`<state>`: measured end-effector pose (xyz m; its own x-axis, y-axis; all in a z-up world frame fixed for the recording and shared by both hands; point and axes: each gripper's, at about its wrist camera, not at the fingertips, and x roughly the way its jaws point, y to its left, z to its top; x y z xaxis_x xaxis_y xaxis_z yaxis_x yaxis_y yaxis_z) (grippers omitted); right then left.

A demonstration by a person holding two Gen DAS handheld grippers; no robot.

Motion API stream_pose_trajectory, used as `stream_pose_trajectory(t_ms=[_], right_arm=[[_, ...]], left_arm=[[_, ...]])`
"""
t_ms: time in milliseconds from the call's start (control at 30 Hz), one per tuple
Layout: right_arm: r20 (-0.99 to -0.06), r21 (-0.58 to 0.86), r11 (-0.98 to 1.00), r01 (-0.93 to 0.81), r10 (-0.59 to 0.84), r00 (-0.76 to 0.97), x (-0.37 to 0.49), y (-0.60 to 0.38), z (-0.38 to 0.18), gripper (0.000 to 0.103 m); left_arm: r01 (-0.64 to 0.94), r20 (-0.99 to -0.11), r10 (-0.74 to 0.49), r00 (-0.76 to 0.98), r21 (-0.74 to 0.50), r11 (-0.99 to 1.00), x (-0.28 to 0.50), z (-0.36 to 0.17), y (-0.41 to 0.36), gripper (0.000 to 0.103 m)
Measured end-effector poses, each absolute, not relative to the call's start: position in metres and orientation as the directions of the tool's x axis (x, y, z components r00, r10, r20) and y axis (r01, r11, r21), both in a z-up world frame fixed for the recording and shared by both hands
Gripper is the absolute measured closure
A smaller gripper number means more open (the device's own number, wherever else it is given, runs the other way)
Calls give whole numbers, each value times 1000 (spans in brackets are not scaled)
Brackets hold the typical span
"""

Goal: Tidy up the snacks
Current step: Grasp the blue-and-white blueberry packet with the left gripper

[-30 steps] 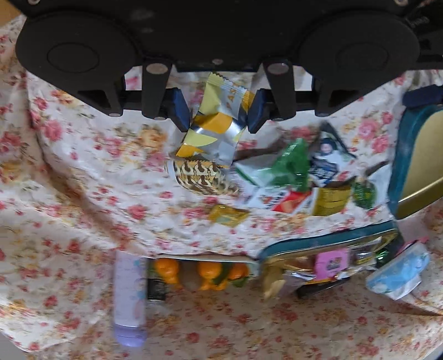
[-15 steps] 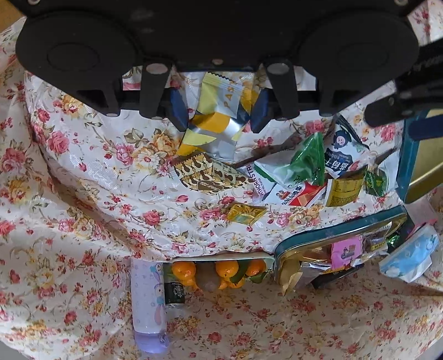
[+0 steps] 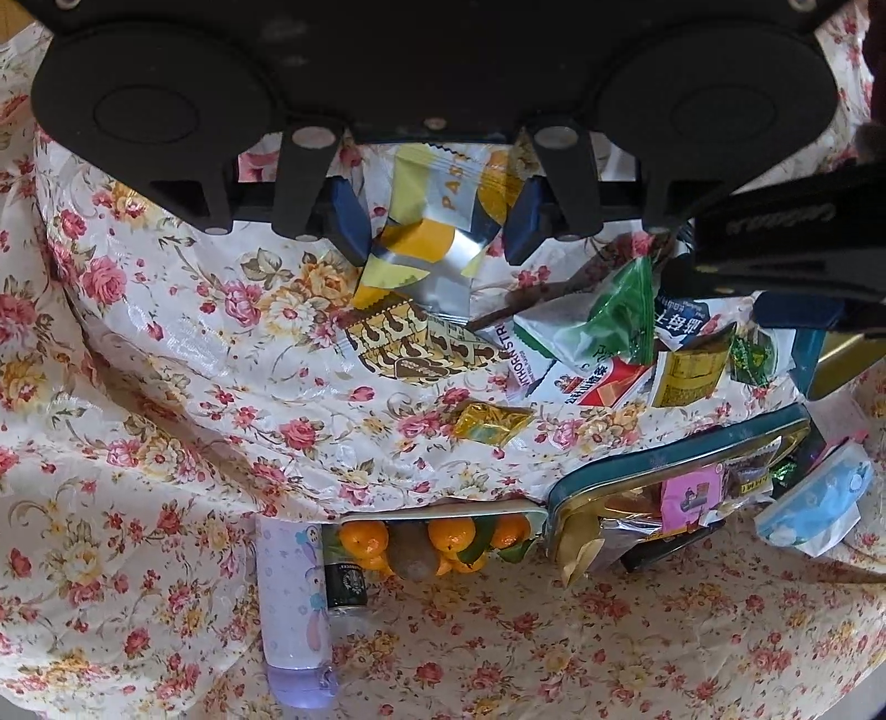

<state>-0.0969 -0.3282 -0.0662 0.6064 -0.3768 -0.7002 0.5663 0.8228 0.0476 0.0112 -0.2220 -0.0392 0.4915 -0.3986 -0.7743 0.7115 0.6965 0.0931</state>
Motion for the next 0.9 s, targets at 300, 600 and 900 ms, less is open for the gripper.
stream_pose_trajectory(t_ms=[300, 600, 900], right_arm=[[-692, 37, 835, 549, -375, 617, -95, -330, -68, 43], [-700, 24, 856, 517, -355, 620, -96, -331, -66, 46], [-707, 33, 838, 545, -366, 605, -104, -331, -62, 64]], left_arm=[[710, -797, -372, 475, 98, 698, 19, -51, -230, 40], [702, -809, -389, 441, 41, 711, 24, -50, -231, 48], [701, -813, -414, 410, -9, 713, 19, -45, -219, 49]])
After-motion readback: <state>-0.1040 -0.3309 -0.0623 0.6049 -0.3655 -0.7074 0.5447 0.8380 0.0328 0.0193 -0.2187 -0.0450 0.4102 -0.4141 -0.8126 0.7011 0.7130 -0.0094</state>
